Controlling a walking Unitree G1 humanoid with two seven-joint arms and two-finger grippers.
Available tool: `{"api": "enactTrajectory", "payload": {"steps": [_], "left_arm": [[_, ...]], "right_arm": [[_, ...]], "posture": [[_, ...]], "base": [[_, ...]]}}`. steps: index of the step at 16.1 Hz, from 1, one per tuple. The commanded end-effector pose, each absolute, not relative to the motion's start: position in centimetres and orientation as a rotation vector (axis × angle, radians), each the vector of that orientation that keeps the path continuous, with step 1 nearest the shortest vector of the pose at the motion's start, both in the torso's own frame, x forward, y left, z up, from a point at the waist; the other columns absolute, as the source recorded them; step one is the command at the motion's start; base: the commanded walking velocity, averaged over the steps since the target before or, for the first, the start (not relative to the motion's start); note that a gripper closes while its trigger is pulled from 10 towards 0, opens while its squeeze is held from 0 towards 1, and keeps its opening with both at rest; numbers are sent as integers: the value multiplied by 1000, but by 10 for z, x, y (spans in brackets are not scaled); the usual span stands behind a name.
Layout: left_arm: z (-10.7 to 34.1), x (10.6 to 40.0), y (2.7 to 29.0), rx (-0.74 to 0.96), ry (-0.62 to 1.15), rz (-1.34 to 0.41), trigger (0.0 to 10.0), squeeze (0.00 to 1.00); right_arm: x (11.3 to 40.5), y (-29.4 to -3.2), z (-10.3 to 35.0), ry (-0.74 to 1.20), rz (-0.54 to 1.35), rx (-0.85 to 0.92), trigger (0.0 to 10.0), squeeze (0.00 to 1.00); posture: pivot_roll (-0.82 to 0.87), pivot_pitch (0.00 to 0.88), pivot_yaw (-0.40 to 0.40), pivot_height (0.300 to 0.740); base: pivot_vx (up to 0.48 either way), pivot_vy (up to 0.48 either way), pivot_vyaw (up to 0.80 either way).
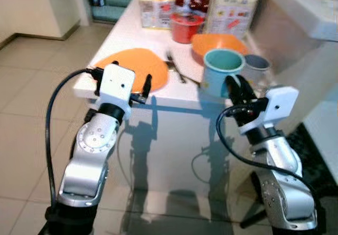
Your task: Setting the table
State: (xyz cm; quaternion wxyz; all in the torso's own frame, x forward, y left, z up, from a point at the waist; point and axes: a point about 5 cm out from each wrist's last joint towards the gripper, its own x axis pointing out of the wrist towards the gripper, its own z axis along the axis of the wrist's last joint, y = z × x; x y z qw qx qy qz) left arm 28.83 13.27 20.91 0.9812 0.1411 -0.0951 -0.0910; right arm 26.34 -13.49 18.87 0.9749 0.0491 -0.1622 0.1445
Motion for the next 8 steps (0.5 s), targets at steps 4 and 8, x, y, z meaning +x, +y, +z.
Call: {"api": "enactTrajectory", "payload": {"steps": [4, 8], "left_arm": [[211, 287, 127, 290, -207, -208, 10000, 0], [210, 286, 127, 292, -203, -213, 10000, 0]], "right_arm": [[255, -144, 189, -353, 283, 135, 10000, 0], [250, -141, 191, -370, 330, 132, 10000, 0]], "posture": [[32, 0, -60, 740], [29, 0, -57, 740]], "base": [[0, -403, 0], [0, -406, -552]]}}
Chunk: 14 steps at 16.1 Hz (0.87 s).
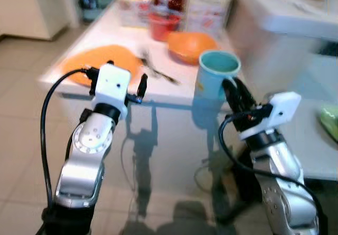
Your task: Setting the table
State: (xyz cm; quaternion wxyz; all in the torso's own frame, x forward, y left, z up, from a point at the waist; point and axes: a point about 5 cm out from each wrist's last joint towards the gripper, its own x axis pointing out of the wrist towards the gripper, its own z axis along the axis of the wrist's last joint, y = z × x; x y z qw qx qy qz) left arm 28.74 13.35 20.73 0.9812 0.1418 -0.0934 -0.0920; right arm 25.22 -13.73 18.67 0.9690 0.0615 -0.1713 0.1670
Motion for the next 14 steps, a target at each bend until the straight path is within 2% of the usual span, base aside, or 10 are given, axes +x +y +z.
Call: {"api": "enactTrajectory", "payload": {"steps": [1, 14], "left_arm": [[210, 286, 127, 292, -203, -213, 10000, 0], [210, 289, 130, 299, -200, -191, 10000, 0]], "right_arm": [[250, -140, 191, -371, 335, 135, 10000, 0], [250, -147, 194, -383, 272, 154, 10000, 0]], "posture": [[27, 0, -56, 740], [29, 0, -56, 740]], "base": [[0, -405, -463], [0, -406, 0]]}}
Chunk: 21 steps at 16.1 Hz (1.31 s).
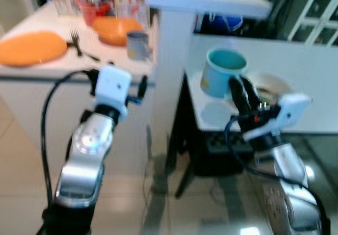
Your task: Setting the table
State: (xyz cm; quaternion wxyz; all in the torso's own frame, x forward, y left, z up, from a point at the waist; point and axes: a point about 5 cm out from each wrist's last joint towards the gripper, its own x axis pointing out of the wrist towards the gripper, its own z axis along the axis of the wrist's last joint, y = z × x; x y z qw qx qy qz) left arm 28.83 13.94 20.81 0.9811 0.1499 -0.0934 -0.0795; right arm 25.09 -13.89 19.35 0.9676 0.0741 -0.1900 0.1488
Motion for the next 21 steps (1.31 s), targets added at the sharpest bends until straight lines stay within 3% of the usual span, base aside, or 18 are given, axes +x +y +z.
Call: {"api": "enactTrajectory", "payload": {"steps": [1, 4, 15, 21], "left_arm": [[210, 289, 130, 302, -200, -184, 10000, 0], [209, 291, 132, 312, -197, -165, 10000, 0], [211, 296, 132, 316, -199, -151, 10000, 0], [207, 300, 139, 307, -156, -85, 10000, 0]], "right_arm": [[251, -150, 193, -378, 248, 155, 10000, 0], [257, -162, 191, -358, 146, 193, 10000, 0], [264, -166, 188, -309, 80, 222, 10000, 0], [267, -166, 184, -269, 58, 232, 10000, 0]], "posture": [[29, 0, -56, 740], [30, 0, -54, 740], [25, 0, -53, 740], [19, 0, -48, 740]], "base": [[0, -405, 0], [0, -405, 0], [0, -405, 0], [0, 0, 0]]}}
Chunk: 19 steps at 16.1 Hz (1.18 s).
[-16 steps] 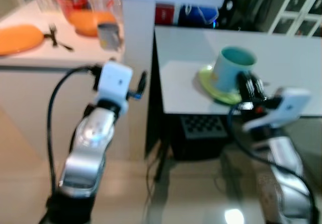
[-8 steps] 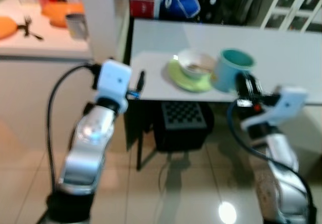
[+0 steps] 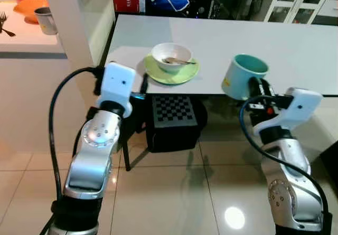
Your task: Setting the table
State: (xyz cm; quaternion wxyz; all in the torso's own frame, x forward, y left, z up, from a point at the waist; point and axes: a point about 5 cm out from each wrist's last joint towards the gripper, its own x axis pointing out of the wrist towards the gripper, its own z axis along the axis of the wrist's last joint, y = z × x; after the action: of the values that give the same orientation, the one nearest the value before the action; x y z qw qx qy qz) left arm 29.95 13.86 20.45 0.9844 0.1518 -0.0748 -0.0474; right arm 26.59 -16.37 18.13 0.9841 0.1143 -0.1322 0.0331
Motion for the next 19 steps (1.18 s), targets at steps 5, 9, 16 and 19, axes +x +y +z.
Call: {"api": "enactTrajectory", "payload": {"steps": [5, 9, 16, 19], "left_arm": [[211, 301, 137, 310, -181, -81, 10000, 0], [213, 302, 136, 300, -202, -101, 10000, 0], [217, 303, 134, 300, -225, -115, 10000, 0], [218, 303, 134, 303, -232, -117, 10000, 0]], "right_arm": [[270, -166, 180, -228, 40, 219, 10000, 0], [271, -169, 181, -229, 24, 251, 10000, 0], [273, -172, 183, -243, 10, 259, 10000, 0], [272, -174, 184, -249, 3, 259, 10000, 0]], "posture": [[22, 0, -50, 740], [20, 0, -49, 740], [14, 0, -50, 740], [5, 0, -41, 740]], "base": [[0, 0, 0], [0, 0, -200], [291, 0, -789], [336, 0, -196]]}}
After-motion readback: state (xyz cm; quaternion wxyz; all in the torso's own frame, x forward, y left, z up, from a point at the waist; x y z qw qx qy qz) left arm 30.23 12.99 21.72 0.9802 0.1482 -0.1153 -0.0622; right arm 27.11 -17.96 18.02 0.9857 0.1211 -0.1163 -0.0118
